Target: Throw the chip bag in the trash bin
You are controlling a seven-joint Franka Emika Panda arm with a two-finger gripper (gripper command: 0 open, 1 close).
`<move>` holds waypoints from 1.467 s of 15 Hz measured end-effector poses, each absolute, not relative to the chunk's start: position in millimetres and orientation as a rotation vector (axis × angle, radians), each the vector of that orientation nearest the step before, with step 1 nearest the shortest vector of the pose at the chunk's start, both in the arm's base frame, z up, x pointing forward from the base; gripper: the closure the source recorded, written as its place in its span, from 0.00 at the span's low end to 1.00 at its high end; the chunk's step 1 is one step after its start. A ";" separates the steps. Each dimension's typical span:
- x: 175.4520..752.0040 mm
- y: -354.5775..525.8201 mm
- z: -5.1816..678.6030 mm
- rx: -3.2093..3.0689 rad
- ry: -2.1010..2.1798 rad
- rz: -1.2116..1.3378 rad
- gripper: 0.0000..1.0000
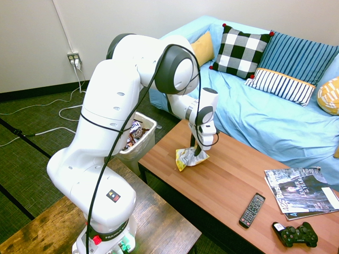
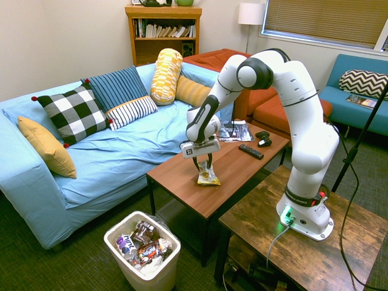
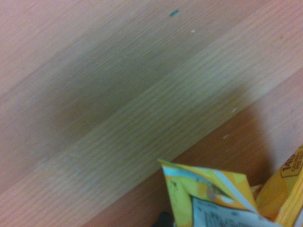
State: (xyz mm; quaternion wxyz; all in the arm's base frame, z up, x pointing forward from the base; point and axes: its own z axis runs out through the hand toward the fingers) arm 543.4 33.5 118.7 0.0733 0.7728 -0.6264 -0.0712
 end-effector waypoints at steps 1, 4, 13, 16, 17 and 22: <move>543.3 34.5 118.7 2.322 -1.880 -0.216 1.00; 543.1 36.5 118.7 2.327 -1.882 -0.222 1.00; 518.4 128.0 223.2 2.636 -1.643 0.000 1.00; 489.4 202.9 267.8 2.755 -1.471 0.157 1.00; 477.9 229.0 271.4 2.778 -1.415 0.193 1.00; 433.0 352.4 259.6 2.818 -1.148 0.306 1.00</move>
